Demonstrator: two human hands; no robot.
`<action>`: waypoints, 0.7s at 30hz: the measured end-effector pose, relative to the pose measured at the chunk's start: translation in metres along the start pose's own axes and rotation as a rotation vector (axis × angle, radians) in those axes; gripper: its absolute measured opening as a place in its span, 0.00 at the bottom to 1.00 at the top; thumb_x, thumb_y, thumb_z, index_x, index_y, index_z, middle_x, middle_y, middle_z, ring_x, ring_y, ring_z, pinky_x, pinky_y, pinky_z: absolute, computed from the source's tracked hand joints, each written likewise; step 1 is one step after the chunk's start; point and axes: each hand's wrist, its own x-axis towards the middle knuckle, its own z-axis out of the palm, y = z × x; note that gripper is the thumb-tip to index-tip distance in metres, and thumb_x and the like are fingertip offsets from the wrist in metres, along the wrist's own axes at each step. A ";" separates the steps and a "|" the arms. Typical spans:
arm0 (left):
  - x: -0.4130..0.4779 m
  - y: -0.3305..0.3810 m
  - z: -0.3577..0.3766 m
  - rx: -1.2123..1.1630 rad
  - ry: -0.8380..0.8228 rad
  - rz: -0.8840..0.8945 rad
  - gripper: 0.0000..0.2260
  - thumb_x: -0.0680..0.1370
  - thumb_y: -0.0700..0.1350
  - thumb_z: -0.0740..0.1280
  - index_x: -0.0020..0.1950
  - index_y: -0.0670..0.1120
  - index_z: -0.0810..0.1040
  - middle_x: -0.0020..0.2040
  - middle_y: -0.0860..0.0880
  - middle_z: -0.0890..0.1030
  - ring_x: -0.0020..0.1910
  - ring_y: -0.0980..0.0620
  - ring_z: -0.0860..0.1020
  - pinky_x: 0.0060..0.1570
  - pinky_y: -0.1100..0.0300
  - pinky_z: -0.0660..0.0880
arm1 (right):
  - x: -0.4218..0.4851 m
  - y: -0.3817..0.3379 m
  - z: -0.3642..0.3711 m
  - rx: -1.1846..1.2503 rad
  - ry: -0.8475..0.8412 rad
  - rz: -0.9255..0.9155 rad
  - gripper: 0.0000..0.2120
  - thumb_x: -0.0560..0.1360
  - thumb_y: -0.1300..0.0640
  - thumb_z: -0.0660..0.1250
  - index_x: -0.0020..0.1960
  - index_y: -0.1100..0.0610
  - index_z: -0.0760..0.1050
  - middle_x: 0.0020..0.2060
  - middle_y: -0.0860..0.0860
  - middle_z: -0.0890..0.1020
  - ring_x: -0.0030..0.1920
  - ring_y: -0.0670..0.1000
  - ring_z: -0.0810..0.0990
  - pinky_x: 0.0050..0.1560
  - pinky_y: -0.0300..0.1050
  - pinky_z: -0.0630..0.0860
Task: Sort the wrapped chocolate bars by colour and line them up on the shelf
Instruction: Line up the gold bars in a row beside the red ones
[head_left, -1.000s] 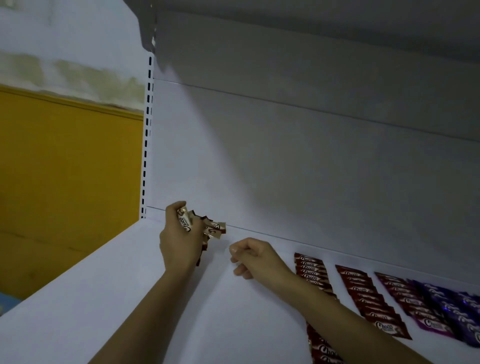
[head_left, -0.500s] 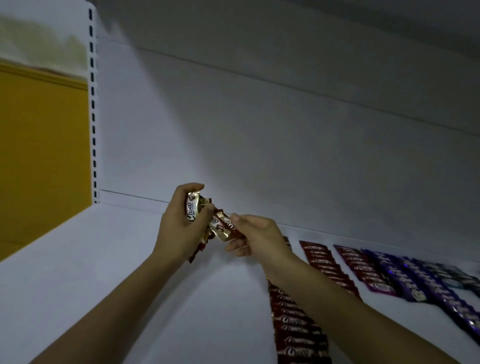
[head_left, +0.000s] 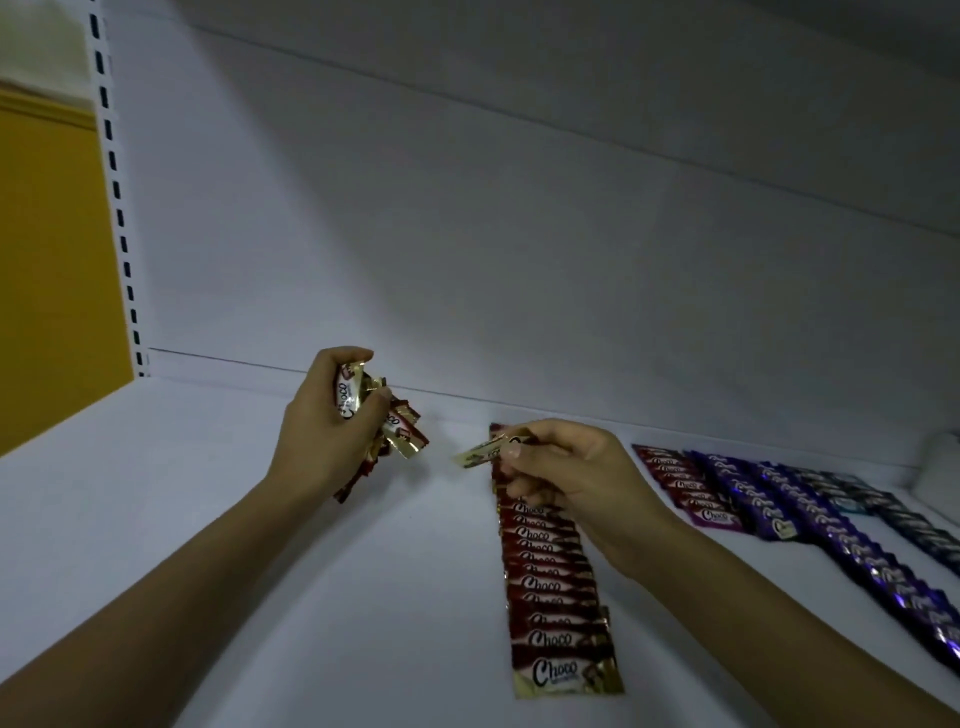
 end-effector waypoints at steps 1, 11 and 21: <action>-0.004 0.004 0.003 -0.008 -0.020 0.008 0.12 0.78 0.43 0.67 0.58 0.55 0.71 0.41 0.54 0.81 0.31 0.51 0.81 0.28 0.58 0.78 | -0.005 0.000 -0.002 -0.003 0.000 -0.004 0.04 0.73 0.61 0.69 0.46 0.57 0.82 0.37 0.51 0.84 0.36 0.46 0.81 0.37 0.36 0.76; -0.035 0.027 0.030 0.042 -0.277 0.101 0.14 0.78 0.42 0.66 0.60 0.55 0.70 0.39 0.53 0.80 0.28 0.52 0.80 0.21 0.63 0.74 | -0.059 -0.013 -0.030 -0.286 -0.008 -0.063 0.05 0.74 0.58 0.68 0.48 0.59 0.79 0.40 0.60 0.83 0.40 0.58 0.80 0.44 0.47 0.76; -0.037 0.028 0.032 0.108 -0.304 0.181 0.15 0.78 0.43 0.67 0.63 0.51 0.70 0.44 0.56 0.78 0.40 0.59 0.81 0.34 0.69 0.77 | -0.113 0.016 -0.032 -0.701 -0.171 -0.150 0.07 0.70 0.57 0.73 0.46 0.49 0.84 0.37 0.37 0.81 0.43 0.37 0.80 0.47 0.28 0.72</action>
